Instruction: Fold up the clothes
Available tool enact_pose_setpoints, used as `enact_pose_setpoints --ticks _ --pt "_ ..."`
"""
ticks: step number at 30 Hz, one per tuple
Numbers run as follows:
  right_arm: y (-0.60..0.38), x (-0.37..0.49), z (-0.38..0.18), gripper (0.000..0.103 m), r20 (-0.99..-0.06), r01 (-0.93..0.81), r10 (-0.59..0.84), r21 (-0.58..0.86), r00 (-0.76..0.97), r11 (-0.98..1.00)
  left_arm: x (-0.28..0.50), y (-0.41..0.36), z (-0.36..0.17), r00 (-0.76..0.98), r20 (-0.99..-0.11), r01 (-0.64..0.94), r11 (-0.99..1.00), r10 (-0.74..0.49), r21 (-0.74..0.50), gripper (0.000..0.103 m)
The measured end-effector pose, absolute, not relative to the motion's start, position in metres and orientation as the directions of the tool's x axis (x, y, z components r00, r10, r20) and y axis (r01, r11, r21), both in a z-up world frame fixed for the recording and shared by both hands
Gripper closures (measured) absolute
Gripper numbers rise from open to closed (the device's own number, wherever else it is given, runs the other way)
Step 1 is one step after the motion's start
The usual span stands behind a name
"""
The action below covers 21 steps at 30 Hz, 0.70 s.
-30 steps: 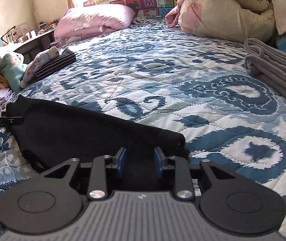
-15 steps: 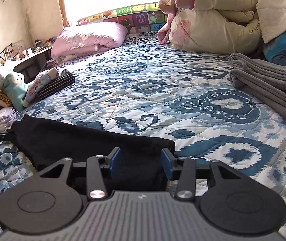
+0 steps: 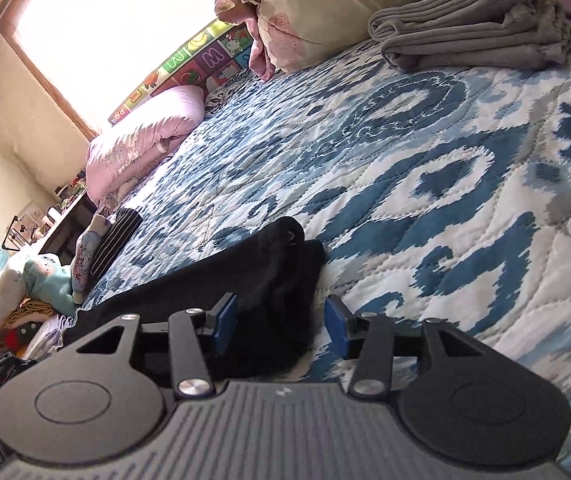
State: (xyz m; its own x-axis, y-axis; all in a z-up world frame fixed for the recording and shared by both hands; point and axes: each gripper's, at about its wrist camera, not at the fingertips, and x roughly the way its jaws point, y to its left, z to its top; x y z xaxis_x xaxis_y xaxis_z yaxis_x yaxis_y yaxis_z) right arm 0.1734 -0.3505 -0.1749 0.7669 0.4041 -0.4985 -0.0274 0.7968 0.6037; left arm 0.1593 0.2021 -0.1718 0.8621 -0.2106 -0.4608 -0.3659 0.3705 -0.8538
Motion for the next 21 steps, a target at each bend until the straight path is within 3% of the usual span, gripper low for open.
enact_pose_setpoints --ticks 7,13,21 --pt "-0.347 0.175 -0.184 0.052 -0.478 -0.036 0.411 0.618 0.776 0.785 0.185 0.195 -0.17 0.859 -0.497 -0.412 0.411 -0.121 -0.813 0.059" --pt "-0.349 0.174 -0.186 0.052 -0.468 -0.042 0.417 0.626 0.779 0.779 0.189 0.175 -0.166 0.818 -0.573 -0.47 0.51 -0.054 -0.72 0.081" --pt "-0.35 0.173 -0.189 0.052 -0.453 -0.049 0.425 0.636 0.784 0.77 0.186 0.184 -0.165 0.818 -0.572 -0.5 0.418 -0.058 -0.758 0.077"
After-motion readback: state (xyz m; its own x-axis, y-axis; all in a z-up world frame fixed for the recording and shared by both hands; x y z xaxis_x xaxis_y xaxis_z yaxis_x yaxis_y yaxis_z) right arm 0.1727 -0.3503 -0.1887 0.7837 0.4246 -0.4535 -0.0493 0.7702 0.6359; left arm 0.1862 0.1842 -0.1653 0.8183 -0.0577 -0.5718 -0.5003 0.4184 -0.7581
